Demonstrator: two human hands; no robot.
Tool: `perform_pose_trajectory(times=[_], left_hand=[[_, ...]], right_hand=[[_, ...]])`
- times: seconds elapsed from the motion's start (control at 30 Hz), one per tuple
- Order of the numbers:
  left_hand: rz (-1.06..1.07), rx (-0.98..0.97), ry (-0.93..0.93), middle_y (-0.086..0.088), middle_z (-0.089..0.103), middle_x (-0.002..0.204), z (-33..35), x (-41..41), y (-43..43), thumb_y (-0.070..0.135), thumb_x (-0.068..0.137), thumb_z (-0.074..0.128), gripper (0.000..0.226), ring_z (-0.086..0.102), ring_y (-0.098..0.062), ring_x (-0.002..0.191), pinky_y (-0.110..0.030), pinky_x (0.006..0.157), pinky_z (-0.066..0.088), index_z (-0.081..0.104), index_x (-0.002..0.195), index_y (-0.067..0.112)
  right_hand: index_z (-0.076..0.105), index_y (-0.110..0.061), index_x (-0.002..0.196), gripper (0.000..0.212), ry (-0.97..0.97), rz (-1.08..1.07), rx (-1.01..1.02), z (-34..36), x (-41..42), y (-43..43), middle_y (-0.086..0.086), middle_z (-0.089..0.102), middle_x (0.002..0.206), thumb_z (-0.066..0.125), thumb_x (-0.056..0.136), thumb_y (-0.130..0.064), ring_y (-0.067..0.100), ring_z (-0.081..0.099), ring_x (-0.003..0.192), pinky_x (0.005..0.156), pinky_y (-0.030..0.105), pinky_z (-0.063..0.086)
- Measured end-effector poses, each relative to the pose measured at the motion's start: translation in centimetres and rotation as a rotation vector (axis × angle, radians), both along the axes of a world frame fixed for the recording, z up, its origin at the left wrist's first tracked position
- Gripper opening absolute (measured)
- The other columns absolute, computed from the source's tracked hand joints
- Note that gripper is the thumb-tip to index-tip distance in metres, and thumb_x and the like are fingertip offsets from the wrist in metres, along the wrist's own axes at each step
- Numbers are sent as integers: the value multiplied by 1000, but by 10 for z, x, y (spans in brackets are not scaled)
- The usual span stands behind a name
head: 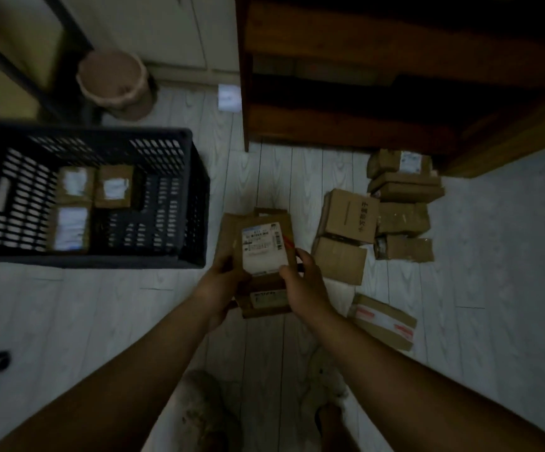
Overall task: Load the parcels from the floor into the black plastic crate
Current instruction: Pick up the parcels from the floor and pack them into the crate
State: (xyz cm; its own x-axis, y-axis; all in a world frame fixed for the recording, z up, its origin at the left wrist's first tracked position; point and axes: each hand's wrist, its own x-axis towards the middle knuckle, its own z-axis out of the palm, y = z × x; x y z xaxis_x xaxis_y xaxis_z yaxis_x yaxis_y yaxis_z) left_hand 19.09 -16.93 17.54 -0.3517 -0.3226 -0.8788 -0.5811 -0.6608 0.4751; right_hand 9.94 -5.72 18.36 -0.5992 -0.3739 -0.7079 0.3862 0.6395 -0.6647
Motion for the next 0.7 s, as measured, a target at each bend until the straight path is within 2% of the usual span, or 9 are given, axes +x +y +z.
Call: perform_pose_trajectory(times=[0.07, 0.1, 0.17, 0.2, 0.3, 0.43, 0.5, 0.6, 0.7], left_hand=[[-29, -19, 45, -7, 60, 121, 47, 7, -18, 1, 89, 50, 53, 58, -23, 103, -39, 85, 47, 42, 139, 18], [-39, -26, 70, -7, 59, 123, 71, 11, -26, 1, 89, 51, 55, 57, -24, 105, -40, 87, 47, 41, 140, 19], [-65, -36, 119, -6, 57, 125, 121, 20, -39, 10, 90, 53, 56, 56, -25, 107, -43, 85, 46, 37, 141, 28], [-83, -42, 130, -5, 56, 125, 144, 25, -43, 19, 91, 53, 55, 55, -28, 109, -47, 87, 45, 34, 140, 34], [-64, -63, 147, -3, 57, 118, 203, 38, -54, 38, 93, 50, 47, 56, -33, 105, -56, 89, 43, 32, 136, 41], [-5, -101, 243, -5, 58, 120, 260, 60, -68, 37, 93, 51, 39, 58, -36, 107, -64, 91, 45, 41, 130, 42], [33, -141, 262, -2, 61, 119, 287, 77, -74, 34, 94, 51, 35, 60, -32, 105, -59, 90, 47, 44, 127, 43], [84, -179, 338, 0, 63, 121, 321, 102, -87, 28, 94, 51, 36, 62, -29, 105, -48, 81, 54, 45, 125, 44], [92, -264, 379, -2, 62, 124, 349, 128, -110, 23, 93, 52, 42, 63, -29, 105, -46, 80, 55, 41, 130, 42]], right_hand=[[43, -34, 138, 64, 47, -13, -52, 48, 9, -11, 3, 53, 125, 52, 75, -42, 15, 56, 102, 82, 34, 53], [45, -36, 134, 59, 68, -22, -86, 72, 13, -14, 3, 54, 124, 52, 75, -41, 16, 56, 104, 87, 38, 53], [47, -40, 121, 37, 108, -50, -173, 119, 21, -22, -1, 55, 117, 54, 87, -27, 12, 57, 102, 87, 34, 53], [45, -41, 118, 35, 114, -54, -213, 139, 24, -26, -4, 56, 114, 52, 92, -19, 10, 57, 101, 85, 30, 52], [41, -38, 122, 38, 142, -18, -310, 195, 36, -39, -3, 54, 116, 48, 94, -13, 16, 57, 106, 84, 30, 55], [41, -31, 130, 42, 141, 73, -350, 252, 47, -60, -1, 53, 117, 49, 94, -13, 22, 57, 109, 85, 35, 55], [36, -30, 139, 51, 144, 165, -339, 277, 52, -70, 3, 51, 128, 52, 93, -17, 22, 57, 110, 87, 38, 55], [26, -33, 146, 60, 143, 307, -375, 313, 67, -88, -4, 50, 132, 55, 94, -23, 14, 59, 105, 86, 32, 54], [16, -41, 148, 68, 137, 378, -386, 339, 88, -115, -7, 48, 140, 56, 94, -30, 16, 54, 117, 98, 40, 49]])
